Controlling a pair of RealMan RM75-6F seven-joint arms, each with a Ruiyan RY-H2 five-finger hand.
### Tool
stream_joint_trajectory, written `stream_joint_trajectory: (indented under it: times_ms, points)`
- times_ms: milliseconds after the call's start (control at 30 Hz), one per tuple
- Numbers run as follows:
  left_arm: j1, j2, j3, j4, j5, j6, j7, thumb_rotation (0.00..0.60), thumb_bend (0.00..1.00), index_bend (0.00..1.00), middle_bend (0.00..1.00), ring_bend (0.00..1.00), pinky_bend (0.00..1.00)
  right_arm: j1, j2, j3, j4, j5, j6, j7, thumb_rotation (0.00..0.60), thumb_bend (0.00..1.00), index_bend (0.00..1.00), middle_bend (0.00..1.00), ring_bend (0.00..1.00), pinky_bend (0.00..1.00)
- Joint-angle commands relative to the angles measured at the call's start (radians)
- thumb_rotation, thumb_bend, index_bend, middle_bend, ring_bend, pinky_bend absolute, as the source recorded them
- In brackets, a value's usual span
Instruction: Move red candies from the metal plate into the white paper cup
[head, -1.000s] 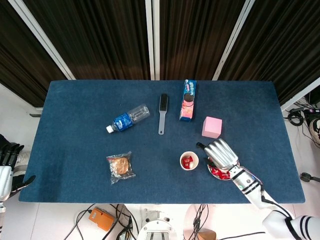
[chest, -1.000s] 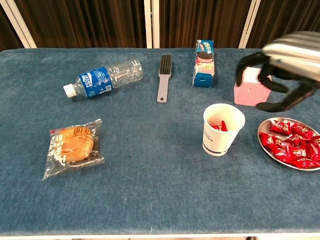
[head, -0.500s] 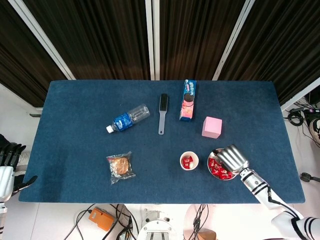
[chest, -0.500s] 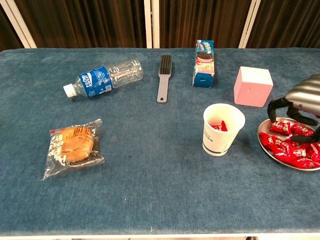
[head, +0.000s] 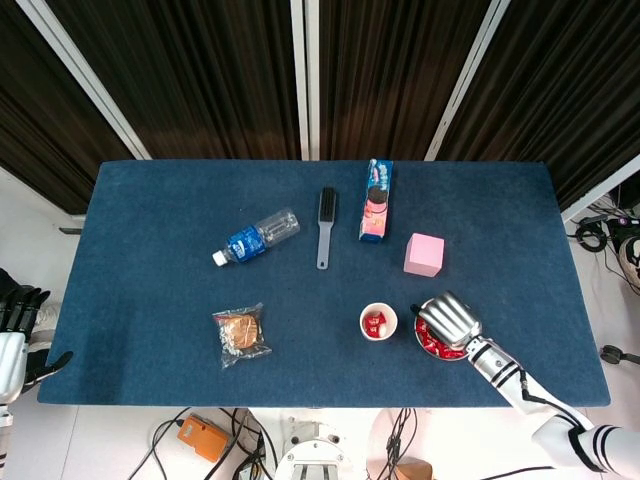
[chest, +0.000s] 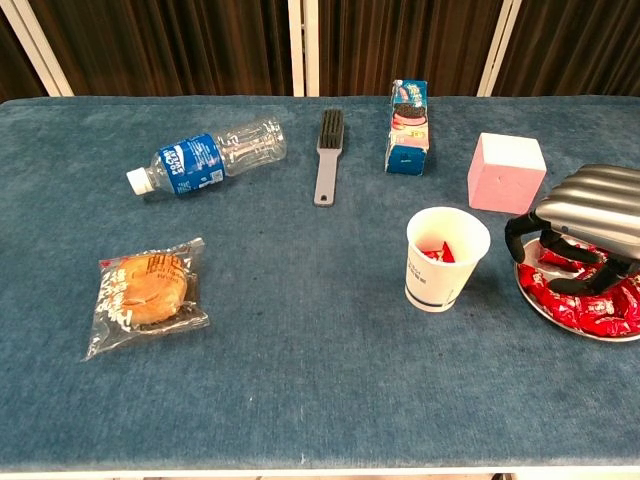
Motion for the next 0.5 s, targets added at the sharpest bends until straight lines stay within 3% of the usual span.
stream_joint_trajectory:
  times_ms: [33,500]
  points:
    - [0.0,0.0,0.0,0.001,-0.001,-0.001,0.0,0.6,0.0,0.12,0.11,0.0,0.0,0.0,-0.002,-0.001,0.007,0.006,-0.008,-0.004,0.6,0.4,0.52,0.9,1.0,1.0]
    - [-0.002,-0.003,-0.001,0.004,-0.002,-0.005,-0.001,0.6,0.0,0.12,0.11,0.0,0.0,0.007,-0.022,0.004,0.027,0.026,-0.035,-0.003,0.6,0.4,0.56,0.9,1.0,1.0]
